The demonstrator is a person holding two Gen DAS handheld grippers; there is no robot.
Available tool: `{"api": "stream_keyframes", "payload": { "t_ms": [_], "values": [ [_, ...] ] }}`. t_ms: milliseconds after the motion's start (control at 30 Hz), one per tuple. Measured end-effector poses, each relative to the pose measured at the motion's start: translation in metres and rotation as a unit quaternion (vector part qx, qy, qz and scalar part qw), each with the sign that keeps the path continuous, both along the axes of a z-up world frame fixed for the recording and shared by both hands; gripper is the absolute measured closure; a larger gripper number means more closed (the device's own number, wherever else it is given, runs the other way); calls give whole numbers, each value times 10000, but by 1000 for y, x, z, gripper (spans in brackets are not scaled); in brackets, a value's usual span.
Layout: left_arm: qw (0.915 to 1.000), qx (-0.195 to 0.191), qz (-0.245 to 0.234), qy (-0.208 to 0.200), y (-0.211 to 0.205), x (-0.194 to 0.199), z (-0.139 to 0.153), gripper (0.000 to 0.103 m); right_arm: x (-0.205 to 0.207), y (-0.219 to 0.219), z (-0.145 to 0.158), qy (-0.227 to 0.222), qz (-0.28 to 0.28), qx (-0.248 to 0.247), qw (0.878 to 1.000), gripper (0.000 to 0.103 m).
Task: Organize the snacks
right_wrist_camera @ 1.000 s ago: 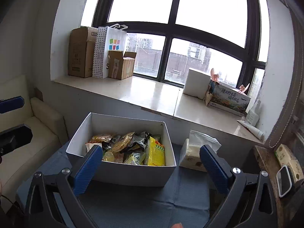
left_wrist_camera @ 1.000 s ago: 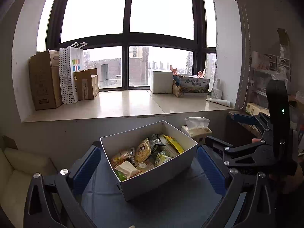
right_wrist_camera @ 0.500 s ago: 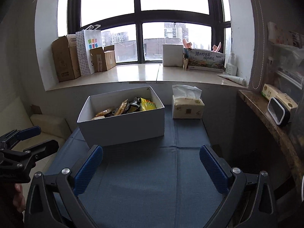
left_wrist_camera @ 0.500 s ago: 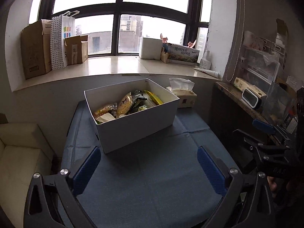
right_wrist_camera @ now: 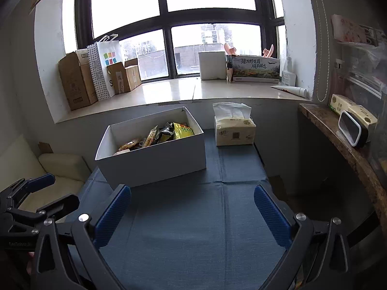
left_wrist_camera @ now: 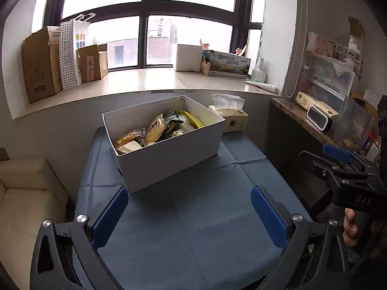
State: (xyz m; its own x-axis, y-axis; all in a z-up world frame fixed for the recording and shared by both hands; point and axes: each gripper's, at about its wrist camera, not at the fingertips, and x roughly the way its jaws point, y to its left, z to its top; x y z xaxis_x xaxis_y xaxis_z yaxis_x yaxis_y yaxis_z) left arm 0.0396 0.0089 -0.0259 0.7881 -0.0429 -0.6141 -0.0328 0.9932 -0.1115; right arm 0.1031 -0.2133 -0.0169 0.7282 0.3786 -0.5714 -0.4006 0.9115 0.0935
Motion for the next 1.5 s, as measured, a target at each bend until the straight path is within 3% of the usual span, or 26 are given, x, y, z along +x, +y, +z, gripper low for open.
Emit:
{"api": "stream_keyframes", "payload": {
  "t_ms": [1500],
  "values": [
    [9999,-13,108,89,5,1,-5,0,-3,6,-2,209,152,-52,9997,0]
  ]
}}
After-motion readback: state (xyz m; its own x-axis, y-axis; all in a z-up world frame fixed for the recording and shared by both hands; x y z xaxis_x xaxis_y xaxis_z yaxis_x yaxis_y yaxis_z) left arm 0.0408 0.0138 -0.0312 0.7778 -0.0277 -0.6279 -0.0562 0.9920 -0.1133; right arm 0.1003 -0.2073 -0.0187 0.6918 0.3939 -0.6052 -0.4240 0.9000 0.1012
